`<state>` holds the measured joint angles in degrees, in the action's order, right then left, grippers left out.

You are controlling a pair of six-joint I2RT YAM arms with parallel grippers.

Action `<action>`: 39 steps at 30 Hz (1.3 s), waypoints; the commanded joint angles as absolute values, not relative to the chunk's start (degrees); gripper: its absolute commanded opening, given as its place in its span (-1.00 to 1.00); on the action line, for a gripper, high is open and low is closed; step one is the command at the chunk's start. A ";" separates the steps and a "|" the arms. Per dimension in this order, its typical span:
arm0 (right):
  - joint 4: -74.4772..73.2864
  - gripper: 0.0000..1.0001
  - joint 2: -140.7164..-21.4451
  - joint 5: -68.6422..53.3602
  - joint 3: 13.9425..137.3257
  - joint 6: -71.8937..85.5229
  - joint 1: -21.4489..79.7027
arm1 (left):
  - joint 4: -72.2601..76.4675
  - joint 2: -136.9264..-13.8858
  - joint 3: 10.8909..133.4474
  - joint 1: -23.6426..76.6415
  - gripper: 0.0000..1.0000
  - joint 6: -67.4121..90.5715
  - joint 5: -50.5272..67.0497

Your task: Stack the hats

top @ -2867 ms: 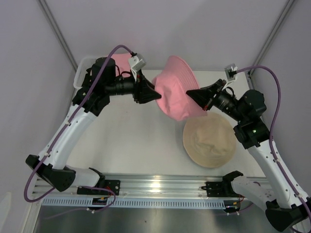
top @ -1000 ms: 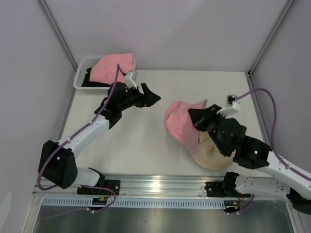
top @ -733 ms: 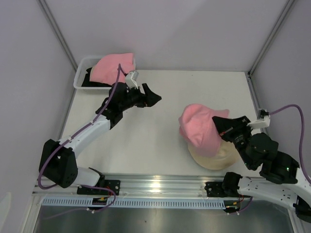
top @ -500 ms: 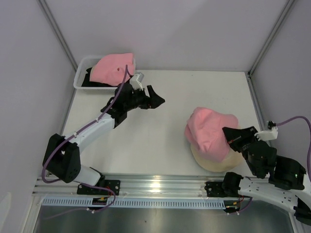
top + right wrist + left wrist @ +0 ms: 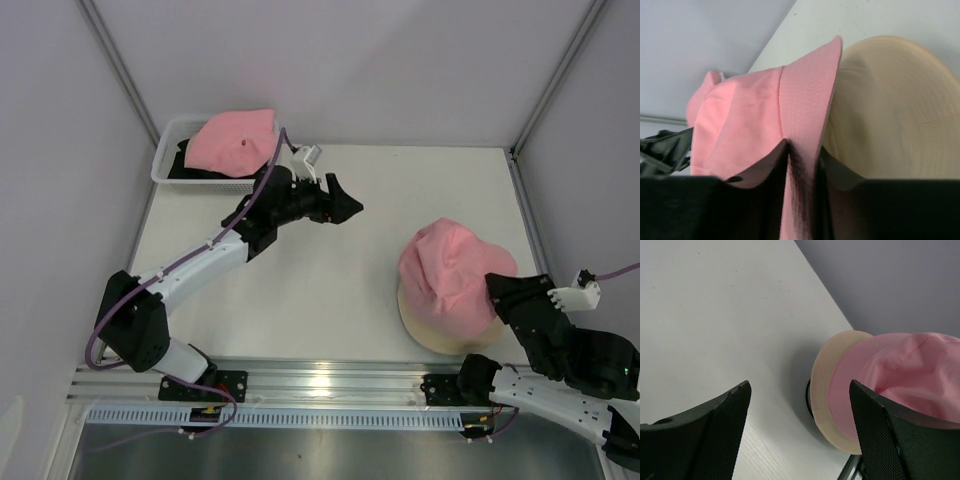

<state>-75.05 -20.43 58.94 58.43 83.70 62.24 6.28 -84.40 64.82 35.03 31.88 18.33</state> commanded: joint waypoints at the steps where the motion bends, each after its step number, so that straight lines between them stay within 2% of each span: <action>1: -87.19 -0.37 -23.02 62.76 58.54 81.57 59.87 | 7.56 -84.99 68.37 36.56 0.64 30.41 19.51; 2: -87.19 -0.28 -24.85 62.67 58.54 80.78 59.24 | 7.91 -84.82 68.47 36.82 0.64 30.41 20.29; 5: -87.10 0.18 -29.51 62.67 57.92 78.05 55.83 | 7.74 -83.94 69.78 38.14 0.64 29.62 22.05; 6: -87.01 0.54 -31.01 62.58 58.01 77.70 54.94 | 7.56 -83.76 70.57 38.93 0.65 29.10 22.84; 9: -86.05 0.81 -37.32 63.28 60.72 73.93 53.62 | 6.07 -83.50 73.21 40.60 0.64 27.25 26.09; 11: -84.91 0.82 -40.15 63.89 63.36 72.61 53.26 | 5.80 -83.67 74.88 41.31 0.65 26.46 27.68; 15: -81.75 0.27 -41.49 64.07 60.66 71.28 51.69 | 3.80 -84.11 76.99 44.90 0.66 23.82 29.36; 17: -77.03 0.14 -40.09 62.76 56.54 69.27 49.76 | 2.29 -84.64 78.22 46.05 0.65 22.07 28.92; 18: -74.21 -0.06 -39.03 62.14 54.95 66.73 47.05 | 1.94 -85.07 78.48 46.40 0.65 21.97 28.65; 21: -58.49 -0.21 -34.46 55.57 48.72 51.28 40.54 | 1.58 -84.99 77.87 46.41 0.65 22.59 26.90; 23: -48.05 -0.33 -33.66 45.21 45.81 42.07 31.32 | 0.79 -84.64 77.96 46.41 0.65 22.15 25.40; 26: -39.15 -0.62 -37.59 28.79 40.18 36.84 15.51 | 1.05 -83.50 77.17 46.41 0.65 22.06 24.61; 27: -37.20 -0.85 -38.92 17.78 39.12 34.91 11.29 | 1.23 -83.24 76.47 46.41 0.65 22.06 24.17; 28: -35.18 -0.95 -40.15 12.79 37.11 34.46 4.20 | 1.32 -82.80 76.03 46.41 0.65 22.06 23.56; 30: -28.67 -1.00 -42.71 4.00 35.08 34.80 0.54 | 1.32 -82.44 75.50 46.41 0.65 21.80 21.80; 32: -21.84 -1.00 -43.42 3.25 32.44 35.77 -0.97 | 1.14 -82.35 75.32 46.41 0.66 21.71 20.92; 34: -17.25 -1.00 -43.51 4.12 31.29 37.34 -0.18 | 0.62 -82.44 75.41 46.32 0.66 21.45 19.52; 39: -5.29 -1.00 -47.80 12.63 32.42 36.92 10.25 | 0.70 -83.14 74.45 44.83 0.66 23.19 16.62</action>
